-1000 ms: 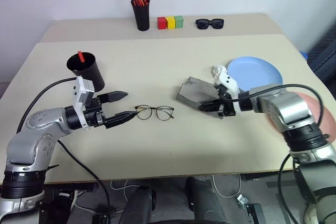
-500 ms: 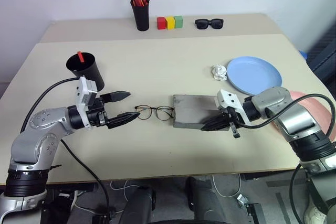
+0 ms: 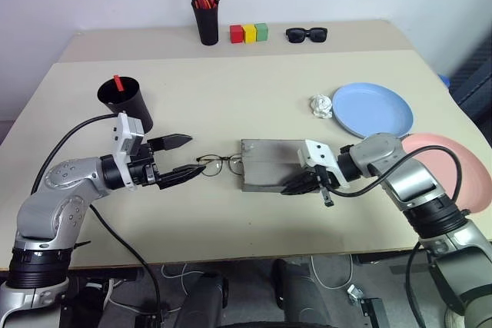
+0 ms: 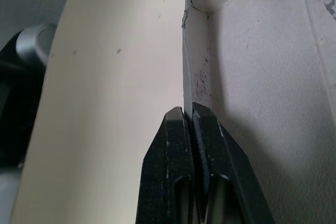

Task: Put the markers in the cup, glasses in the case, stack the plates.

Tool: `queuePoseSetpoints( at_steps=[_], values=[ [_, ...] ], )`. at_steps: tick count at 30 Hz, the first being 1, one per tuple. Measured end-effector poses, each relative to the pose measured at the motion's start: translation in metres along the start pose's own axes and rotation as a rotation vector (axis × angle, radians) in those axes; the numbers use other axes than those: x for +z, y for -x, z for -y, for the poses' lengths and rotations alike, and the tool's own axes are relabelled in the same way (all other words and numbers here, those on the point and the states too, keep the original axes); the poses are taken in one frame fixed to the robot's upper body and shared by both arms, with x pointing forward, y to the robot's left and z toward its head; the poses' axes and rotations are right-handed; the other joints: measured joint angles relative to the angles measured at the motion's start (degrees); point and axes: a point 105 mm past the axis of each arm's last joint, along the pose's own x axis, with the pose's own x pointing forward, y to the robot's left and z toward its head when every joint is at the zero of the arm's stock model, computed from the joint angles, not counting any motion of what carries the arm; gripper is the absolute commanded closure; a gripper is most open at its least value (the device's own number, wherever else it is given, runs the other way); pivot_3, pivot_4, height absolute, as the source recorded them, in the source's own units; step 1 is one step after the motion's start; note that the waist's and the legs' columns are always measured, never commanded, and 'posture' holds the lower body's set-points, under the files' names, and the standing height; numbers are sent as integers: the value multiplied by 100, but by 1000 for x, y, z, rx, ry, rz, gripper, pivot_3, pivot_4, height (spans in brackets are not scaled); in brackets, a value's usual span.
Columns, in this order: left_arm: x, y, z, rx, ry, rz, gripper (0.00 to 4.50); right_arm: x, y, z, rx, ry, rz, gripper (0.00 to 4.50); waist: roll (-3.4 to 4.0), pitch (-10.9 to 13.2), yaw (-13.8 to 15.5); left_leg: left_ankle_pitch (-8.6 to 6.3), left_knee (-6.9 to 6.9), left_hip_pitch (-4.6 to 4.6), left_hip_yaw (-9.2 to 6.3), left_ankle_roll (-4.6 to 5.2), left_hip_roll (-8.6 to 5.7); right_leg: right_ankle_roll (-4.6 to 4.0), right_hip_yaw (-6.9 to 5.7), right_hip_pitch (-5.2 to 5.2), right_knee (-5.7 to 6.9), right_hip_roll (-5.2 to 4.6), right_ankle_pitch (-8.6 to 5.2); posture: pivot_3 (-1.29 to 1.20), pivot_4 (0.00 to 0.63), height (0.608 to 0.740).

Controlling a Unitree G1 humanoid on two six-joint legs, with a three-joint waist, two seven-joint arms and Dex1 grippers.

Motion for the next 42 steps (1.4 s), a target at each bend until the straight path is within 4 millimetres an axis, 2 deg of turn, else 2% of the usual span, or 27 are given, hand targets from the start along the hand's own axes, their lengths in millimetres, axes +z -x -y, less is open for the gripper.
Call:
queuePoseSetpoints(
  at_steps=[5,13,15,17,22,27,32,35,38,42],
  values=[
    [1,-1,0,-2,-2,0,0,-1,-7,6,-35,-37,10,4466,0,0,0,0,0,0,0,0,0,0,0,0,0,0,0,0,150,740],
    [1,-2,0,-2,-1,-1,0,-7,2,5,-9,-48,-18,4466,0,0,3,0,1,0,0,0,-1,0,0,1,0,0,0,0,150,740],
    [1,-2,0,-1,-1,-1,0,-8,4,7,-5,-62,-19,3891,0,0,-1,0,1,2,0,0,-1,0,0,1,1,0,0,0,150,740],
    [1,-2,0,-1,-1,-1,0,-7,4,8,-8,-57,-18,3106,0,0,-10,0,-1,2,0,0,0,-1,0,0,1,1,0,0,150,740],
    [0,-2,0,-2,8,-5,0,-6,3,9,-17,-67,-17,541,0,0,-7,0,0,1,0,0,0,-1,0,0,1,0,0,0,150,740],
    [0,0,-3,-1,38,-34,0,4,13,18,-75,-67,29,541,0,0,4,0,1,0,0,0,0,0,0,0,1,0,0,0,150,740],
    [2,-3,-13,17,42,-42,0,43,47,31,-196,-68,259,541,0,0,6,0,-2,1,-1,0,0,-1,0,0,0,0,0,0,150,740],
    [-6,-11,-21,38,110,-75,0,64,61,22,-233,-24,398,541,0,0,37,0,-1,0,-4,0,-1,0,-1,3,0,0,1,0,150,740],
    [-10,-25,-33,86,238,-88,0,68,62,12,-257,-19,475,541,-3,-2,33,0,9,4,-9,1,-4,2,-3,16,-2,0,1,0,150,740],
    [-27,-47,-27,36,270,-228,0,56,63,2,-319,-58,507,541,-2,-1,16,0,5,6,-7,1,-4,2,-2,14,-1,0,1,0,150,740]
  ],
)
